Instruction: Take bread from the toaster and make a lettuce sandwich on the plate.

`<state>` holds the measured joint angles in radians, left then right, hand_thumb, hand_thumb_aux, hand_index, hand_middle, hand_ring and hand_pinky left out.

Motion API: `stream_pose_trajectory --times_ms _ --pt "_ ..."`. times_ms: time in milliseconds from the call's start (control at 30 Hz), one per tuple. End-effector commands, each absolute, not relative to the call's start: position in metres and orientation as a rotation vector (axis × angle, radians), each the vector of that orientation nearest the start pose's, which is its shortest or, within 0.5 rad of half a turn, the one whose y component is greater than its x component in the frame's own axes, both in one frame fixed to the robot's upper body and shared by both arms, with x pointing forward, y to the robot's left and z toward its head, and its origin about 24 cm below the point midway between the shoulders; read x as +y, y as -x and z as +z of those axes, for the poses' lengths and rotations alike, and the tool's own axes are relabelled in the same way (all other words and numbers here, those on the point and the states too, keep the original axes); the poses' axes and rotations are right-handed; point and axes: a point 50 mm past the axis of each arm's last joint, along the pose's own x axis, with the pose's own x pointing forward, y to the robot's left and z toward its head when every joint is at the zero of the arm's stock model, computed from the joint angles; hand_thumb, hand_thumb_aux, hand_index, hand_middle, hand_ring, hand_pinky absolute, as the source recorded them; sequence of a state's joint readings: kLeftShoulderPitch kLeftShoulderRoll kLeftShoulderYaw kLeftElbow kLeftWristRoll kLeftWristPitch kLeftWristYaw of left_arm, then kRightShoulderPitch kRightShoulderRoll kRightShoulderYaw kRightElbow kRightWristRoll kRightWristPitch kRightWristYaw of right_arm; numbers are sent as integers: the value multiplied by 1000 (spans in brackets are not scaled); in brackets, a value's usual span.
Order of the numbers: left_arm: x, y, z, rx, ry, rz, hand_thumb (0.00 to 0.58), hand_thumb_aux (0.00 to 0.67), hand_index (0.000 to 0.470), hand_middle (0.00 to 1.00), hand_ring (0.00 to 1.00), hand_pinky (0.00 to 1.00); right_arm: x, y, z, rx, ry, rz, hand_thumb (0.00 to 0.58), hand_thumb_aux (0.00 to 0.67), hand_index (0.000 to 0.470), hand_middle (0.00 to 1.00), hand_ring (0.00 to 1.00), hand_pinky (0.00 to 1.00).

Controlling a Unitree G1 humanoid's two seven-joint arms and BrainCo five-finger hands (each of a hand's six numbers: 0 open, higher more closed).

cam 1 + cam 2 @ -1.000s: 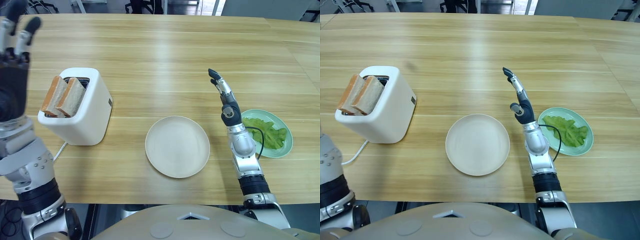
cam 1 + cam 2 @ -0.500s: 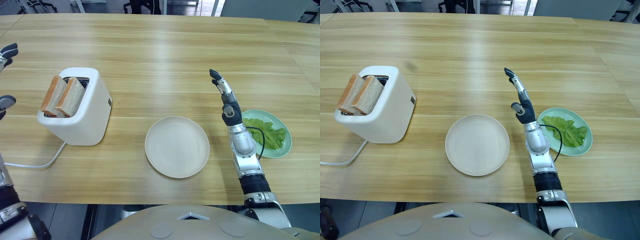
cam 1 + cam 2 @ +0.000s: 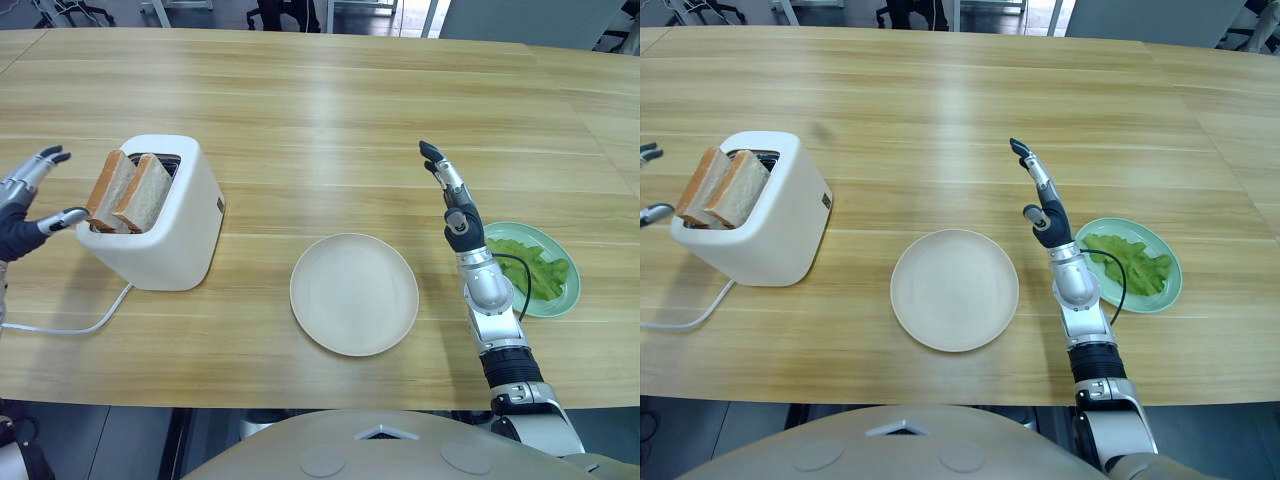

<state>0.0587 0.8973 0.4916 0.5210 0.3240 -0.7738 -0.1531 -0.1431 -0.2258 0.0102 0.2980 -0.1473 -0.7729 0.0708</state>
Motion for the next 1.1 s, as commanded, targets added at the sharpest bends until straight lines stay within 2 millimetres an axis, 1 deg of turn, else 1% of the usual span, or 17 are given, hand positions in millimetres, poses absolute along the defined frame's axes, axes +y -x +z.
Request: stream_pose_trajectory --times_ms 33,367,400,433,567,600,700,733,833,933,967,1000,1033,1100 --pt "384 -200 138 -149 -1198 0 0 0 0 0 0 0 -169 -259 80 -591 373 222 0 0 0 0 0 0" --pt "379 -200 130 -95 -1209 -40 0 0 0 0 0 0 -169 -257 80 -587 374 227 0 0 0 0 0 0" --pt "379 -200 130 -95 -1209 -42 18 11 7 0 0 0 -169 -257 80 -586 374 227 0 0 0 0 0 0" --pt "378 -201 130 -96 -1208 -45 71 42 29 0 0 0 -169 -257 80 -586 375 225 0 0 0 0 0 0" --pt "375 -204 129 -94 -1208 -51 83 50 34 0 0 0 -169 -256 80 -585 373 226 0 0 0 0 0 0" --pt "375 -204 129 -93 -1208 -51 120 74 51 0 0 0 -169 -256 80 -585 373 227 0 0 0 0 0 0" --pt "373 -206 128 -100 -1204 -52 120 74 51 0 0 0 -169 -256 80 -583 373 227 0 0 0 0 0 0" --pt "372 -206 128 -103 -1203 -52 128 79 54 0 0 0 -169 -256 80 -582 373 227 0 0 0 0 0 0" --pt "371 -207 128 -106 -1201 -53 128 79 54 0 0 0 -170 -255 80 -581 373 227 0 0 0 0 0 0" --pt "371 -207 128 -110 -1199 -47 108 66 45 0 0 0 -170 -255 80 -580 372 227 0 0 0 0 0 0" --pt "372 -207 128 -112 -1198 -43 83 50 34 0 0 0 -170 -255 80 -580 372 227 0 0 0 0 0 0" --pt "372 -207 128 -114 -1199 -35 83 50 34 0 0 0 -170 -255 80 -580 372 227 0 0 0 0 0 0" --pt "373 -207 129 -116 -1198 -26 36 21 14 0 0 0 -170 -255 80 -579 372 227 0 0 0 0 0 0" --pt "375 -206 130 -120 -1196 -11 27 16 11 0 0 0 -170 -255 79 -578 371 226 0 0 0 0 0 0"
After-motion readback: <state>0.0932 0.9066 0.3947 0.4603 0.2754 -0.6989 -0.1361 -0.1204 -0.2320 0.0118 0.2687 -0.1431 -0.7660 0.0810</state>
